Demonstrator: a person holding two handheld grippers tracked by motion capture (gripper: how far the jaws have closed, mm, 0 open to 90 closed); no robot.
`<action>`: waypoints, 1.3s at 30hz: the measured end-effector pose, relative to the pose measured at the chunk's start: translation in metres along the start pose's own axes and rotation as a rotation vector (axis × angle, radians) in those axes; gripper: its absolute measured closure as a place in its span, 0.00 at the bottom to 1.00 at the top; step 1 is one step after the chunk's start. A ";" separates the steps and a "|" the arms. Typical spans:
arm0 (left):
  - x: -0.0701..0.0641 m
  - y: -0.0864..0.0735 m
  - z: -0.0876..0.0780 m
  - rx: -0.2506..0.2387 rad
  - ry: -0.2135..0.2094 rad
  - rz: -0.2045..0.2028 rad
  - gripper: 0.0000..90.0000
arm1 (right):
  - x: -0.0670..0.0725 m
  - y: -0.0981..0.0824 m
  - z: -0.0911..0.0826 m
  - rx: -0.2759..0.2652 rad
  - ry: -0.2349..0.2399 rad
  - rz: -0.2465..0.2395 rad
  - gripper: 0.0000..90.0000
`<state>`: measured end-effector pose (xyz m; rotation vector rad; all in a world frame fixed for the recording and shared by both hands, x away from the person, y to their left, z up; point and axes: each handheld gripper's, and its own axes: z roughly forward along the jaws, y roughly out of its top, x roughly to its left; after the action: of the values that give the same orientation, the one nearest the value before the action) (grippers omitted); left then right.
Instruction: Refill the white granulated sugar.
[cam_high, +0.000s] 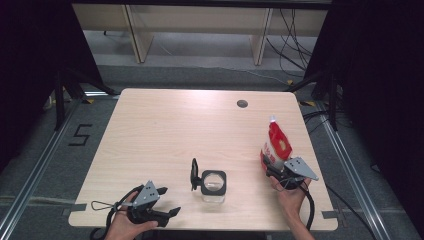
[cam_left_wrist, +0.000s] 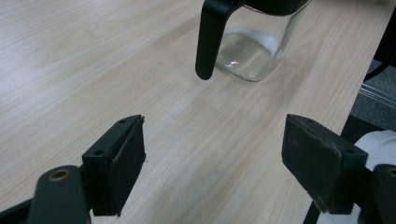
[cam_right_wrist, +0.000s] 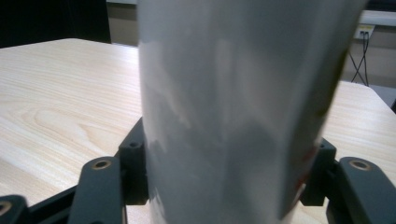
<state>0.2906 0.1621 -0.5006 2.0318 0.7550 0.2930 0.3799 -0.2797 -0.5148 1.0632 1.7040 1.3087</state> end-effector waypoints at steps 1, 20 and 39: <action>0.000 0.000 0.000 0.006 0.000 -0.005 0.23 | 0.000 0.000 0.000 0.001 -0.003 0.007 0.44; 0.004 0.000 -0.005 0.013 0.007 0.011 0.24 | 0.023 0.032 -0.030 0.013 -0.024 -0.397 0.49; 0.008 -0.004 -0.004 0.029 0.038 0.000 0.24 | 0.056 0.053 -0.066 0.024 -0.003 -0.726 0.49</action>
<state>0.2937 0.1713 -0.5023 2.0590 0.7871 0.3225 0.3080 -0.2453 -0.4520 0.3751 1.8515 0.8114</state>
